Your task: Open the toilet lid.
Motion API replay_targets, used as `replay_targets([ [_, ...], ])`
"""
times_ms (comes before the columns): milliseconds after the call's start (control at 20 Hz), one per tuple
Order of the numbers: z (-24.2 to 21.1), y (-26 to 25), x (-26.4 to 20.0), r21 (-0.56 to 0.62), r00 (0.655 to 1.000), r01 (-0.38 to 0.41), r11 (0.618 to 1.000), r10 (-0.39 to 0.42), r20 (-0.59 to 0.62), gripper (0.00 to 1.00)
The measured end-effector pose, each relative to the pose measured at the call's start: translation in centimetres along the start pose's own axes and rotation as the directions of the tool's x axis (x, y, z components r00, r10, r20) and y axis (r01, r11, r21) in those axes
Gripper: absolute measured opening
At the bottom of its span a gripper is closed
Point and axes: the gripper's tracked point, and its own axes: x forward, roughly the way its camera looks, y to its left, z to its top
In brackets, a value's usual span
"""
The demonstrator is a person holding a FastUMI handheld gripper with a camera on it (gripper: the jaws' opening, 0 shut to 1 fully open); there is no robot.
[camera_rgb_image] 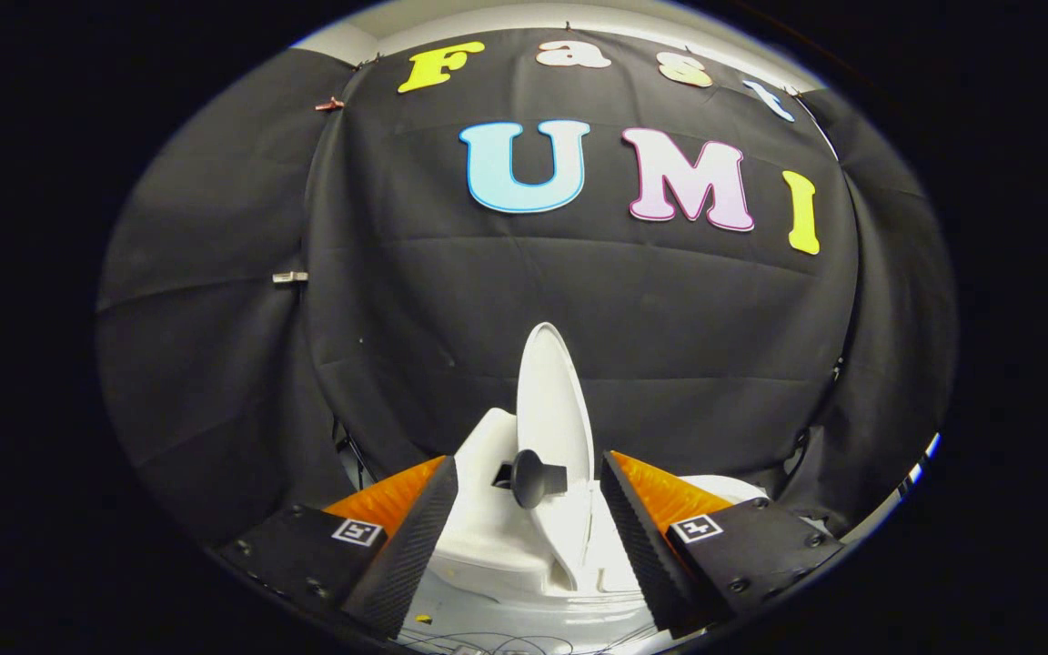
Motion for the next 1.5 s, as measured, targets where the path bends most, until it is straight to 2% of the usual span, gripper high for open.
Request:
replay_targets([
  [100, 1.0, -1.4, -0.8, 0.007, 0.999, -0.023, 1.0, 0.023, 0.035, 0.99],
  [350, 1.8, -8.0, -2.0, 0.01, 0.995, -0.011, 1.0, 0.01, 0.094, 0.99],
  [600, 2.1, -16.2, -2.3, 0.05, 0.987, 0.049, 0.998, -0.056, 0.151, 0.99],
  [750, 2.0, -21.0, -2.5, 0.034, 0.975, 0.103, 0.994, -0.108, 0.197, 0.99],
  [1000, 0.8, -27.2, -2.7, 0.06, 0.97, 0.144, 0.988, -0.153, 0.19, 0.99],
  [1200, -0.1, -30.0, -2.9, 0.082, 0.966, 0.155, 0.985, -0.168, 0.198, 0.99],
  [1500, -0.2, -31.1, -3.2, 0.052, 0.959, 0.163, 0.985, -0.17, 0.226, 0.99],
])
